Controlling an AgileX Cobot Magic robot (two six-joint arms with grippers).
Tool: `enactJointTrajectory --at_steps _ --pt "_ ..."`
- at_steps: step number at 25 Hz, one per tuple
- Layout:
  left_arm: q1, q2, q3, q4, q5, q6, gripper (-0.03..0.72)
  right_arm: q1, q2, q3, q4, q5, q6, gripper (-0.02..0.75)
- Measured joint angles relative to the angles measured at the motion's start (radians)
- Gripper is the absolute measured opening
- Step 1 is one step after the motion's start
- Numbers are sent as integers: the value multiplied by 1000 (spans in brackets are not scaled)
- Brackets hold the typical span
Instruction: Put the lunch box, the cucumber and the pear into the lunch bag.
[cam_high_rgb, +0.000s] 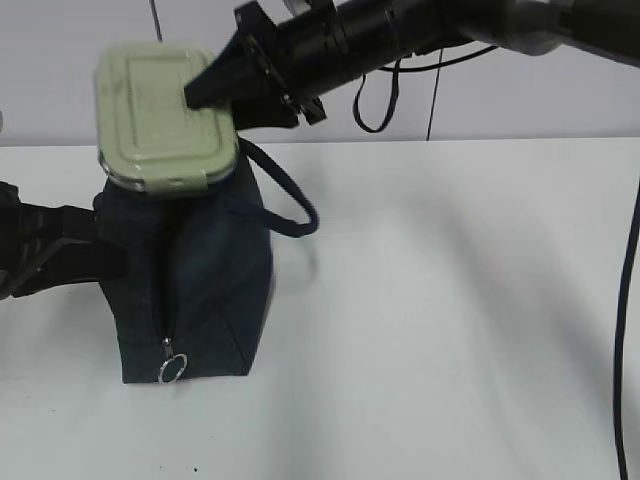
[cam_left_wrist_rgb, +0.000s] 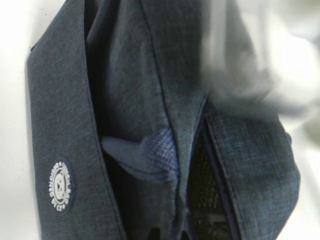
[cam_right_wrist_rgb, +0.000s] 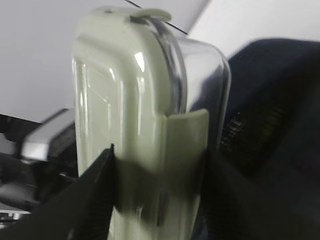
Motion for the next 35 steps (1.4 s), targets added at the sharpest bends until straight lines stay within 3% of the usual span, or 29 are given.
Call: enactJointTrajectory --at_steps 4,11,15,22,25,29,35 --pt "0 0 0 -5 -4 0 -15 0 17 0 -237 0 92 377" --pt "0 0 0 -13 -7 0 -15 0 17 0 -492 6 231 377" --pt "0 0 0 -26 -9 0 -15 18 17 -2 -506 6 272 377" --pt "0 0 0 -38 -17 0 -15 124 23 -2 -519 -32 293 382" --pt "0 0 0 -38 -22 0 -15 154 35 -2 -519 -49 274 425" --pt "0 0 0 -40 -23 0 -15 159 35 -31 -486 -49 251 549" --pt "0 0 0 -41 -21 0 -15 141 35 -165 -492 2 243 574"
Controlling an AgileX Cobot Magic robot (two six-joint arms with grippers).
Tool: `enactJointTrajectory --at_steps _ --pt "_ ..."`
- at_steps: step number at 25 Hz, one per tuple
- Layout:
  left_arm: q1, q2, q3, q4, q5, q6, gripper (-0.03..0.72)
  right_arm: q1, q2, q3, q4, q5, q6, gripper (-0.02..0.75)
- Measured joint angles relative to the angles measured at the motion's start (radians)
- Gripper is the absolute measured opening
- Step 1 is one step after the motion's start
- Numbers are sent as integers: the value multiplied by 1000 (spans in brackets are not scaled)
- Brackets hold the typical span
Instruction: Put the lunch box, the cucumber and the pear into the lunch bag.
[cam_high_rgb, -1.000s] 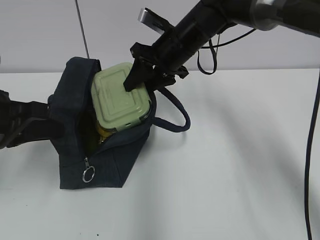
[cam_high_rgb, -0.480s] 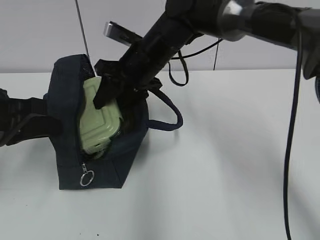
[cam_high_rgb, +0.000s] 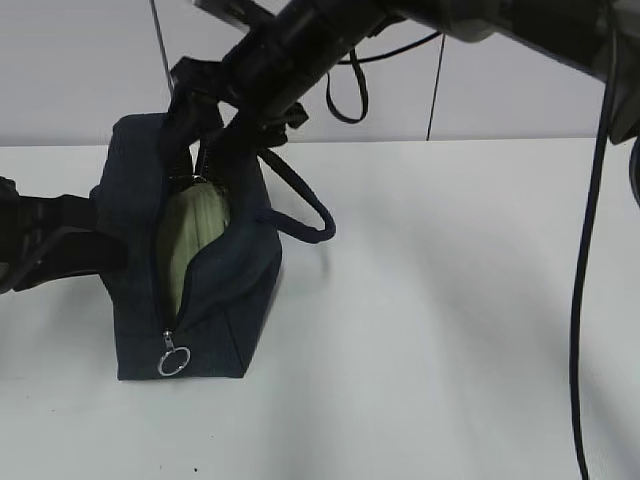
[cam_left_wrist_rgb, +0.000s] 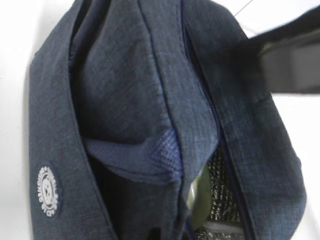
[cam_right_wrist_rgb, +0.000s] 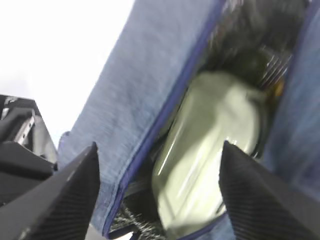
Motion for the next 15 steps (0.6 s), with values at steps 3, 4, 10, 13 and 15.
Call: enactJointTrajectory --at_steps 3,4,10,13,15 --pt "0 0 0 0 0 0 -15 0 0 -96 -96 9 40 575" --pt "0 0 0 0 0 0 -15 0 0 -127 -147 13 70 575" --pt "0 0 0 0 0 0 -15 -2 -4 -174 -325 26 210 575" --pt "0 0 0 0 0 0 -15 -2 -4 -158 -346 28 249 575" --pt "0 0 0 0 0 0 -15 -2 -4 -136 -349 28 256 575"
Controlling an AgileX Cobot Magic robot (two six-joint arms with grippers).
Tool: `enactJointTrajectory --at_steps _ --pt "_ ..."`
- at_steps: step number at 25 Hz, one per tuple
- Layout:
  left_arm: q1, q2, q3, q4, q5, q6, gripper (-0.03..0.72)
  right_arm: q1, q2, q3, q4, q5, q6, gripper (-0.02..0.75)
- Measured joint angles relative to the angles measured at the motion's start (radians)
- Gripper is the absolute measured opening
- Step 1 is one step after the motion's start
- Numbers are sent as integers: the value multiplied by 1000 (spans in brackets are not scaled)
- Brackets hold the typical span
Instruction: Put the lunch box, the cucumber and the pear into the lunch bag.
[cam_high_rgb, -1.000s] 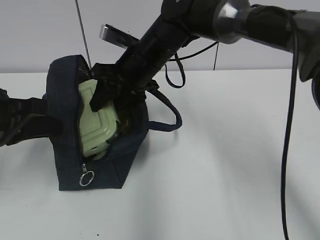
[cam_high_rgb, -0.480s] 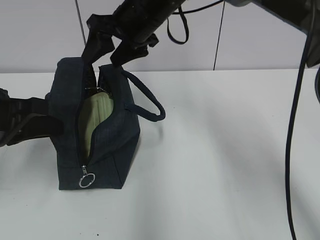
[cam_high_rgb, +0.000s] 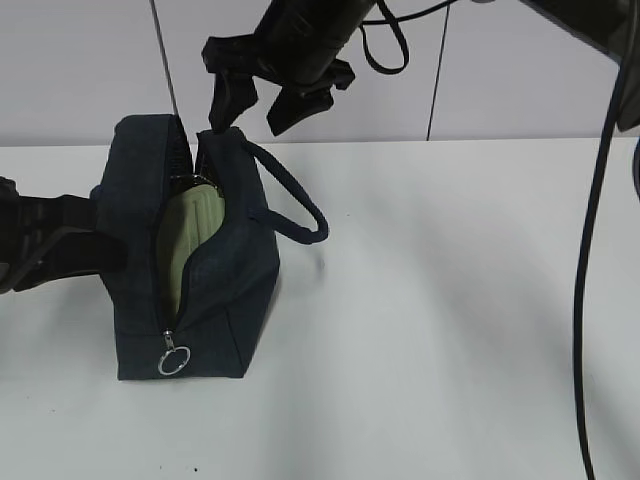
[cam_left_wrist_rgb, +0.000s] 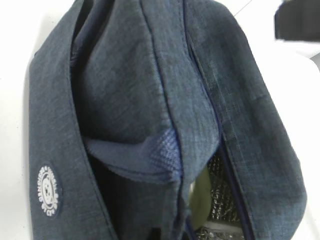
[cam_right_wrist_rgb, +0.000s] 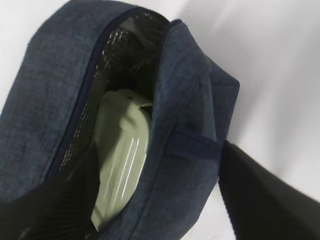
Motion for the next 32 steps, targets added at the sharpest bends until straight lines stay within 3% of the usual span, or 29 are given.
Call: enactJointTrajectory --at_steps 7,9,12,15,17,23,32 --pt "0 0 0 0 0 0 -15 27 0 78 0 1 2 572" --pt "0 0 0 0 0 0 -15 33 2 93 0 1 2 538" --pt "0 0 0 0 0 0 -15 33 6 105 -7 1 2 377" --pt "0 0 0 -1 -2 0 -15 33 14 105 -36 1 -12 94" --pt "0 0 0 -9 -6 0 -15 33 18 105 -64 1 -23 24" --pt "-24 31 -36 -40 -3 0 -15 33 1 124 -178 1 -29 8" --pt "-175 141 -151 -41 -2 0 -15 0 -224 394 -333 -1 -33 8"
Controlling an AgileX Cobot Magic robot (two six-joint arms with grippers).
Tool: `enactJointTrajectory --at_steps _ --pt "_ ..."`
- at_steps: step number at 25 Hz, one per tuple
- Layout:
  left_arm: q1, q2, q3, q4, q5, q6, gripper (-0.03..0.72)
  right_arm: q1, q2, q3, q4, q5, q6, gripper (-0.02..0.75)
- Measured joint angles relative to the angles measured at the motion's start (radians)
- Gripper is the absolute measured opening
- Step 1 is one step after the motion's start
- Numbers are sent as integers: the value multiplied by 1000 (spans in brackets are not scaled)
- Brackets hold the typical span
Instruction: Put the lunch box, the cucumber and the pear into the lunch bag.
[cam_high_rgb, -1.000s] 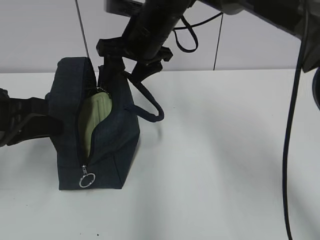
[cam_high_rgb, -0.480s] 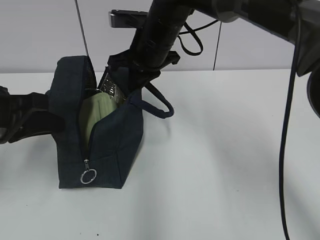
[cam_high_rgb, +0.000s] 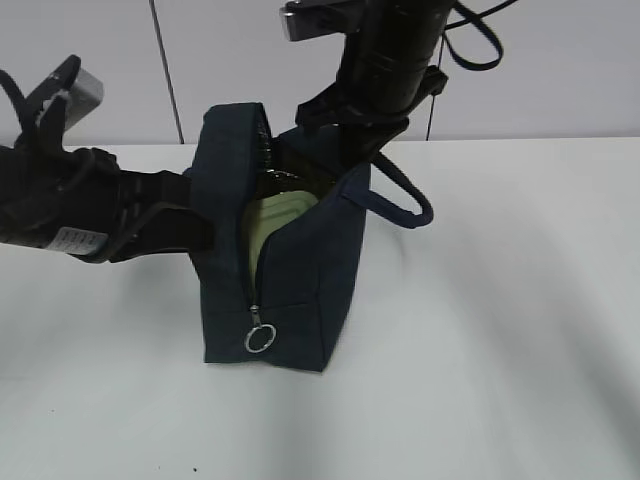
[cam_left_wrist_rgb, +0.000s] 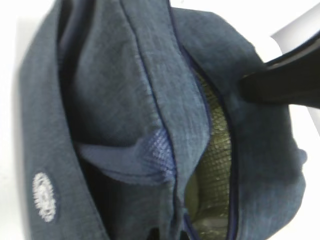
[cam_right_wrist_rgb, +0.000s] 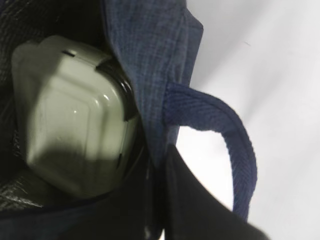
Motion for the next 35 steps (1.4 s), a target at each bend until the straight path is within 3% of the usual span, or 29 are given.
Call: enactJointTrajectory --at_steps 8,15,17,21,24,27,35 --pt "-89 84 -57 -44 0 1 -15 -9 -64 71 -68 8 -4 7" --pt "-98 101 -58 -83 -7 3 -15 -9 -15 71 -73 2 -24 27" --pt "-98 101 -58 -83 -8 3 -15 -9 -15 71 -73 2 -37 100" --pt "-98 101 -58 -83 -8 3 -15 -9 -15 71 -56 1 -54 389" --pt "-98 101 -58 -83 -10 3 -15 -9 -15 71 -34 1 -67 540" --pt "-98 101 -58 -83 -10 3 -15 -9 -20 71 18 1 -97 558" --pt "-98 101 -58 -83 -11 3 -15 -9 -225 71 102 1 -114 505"
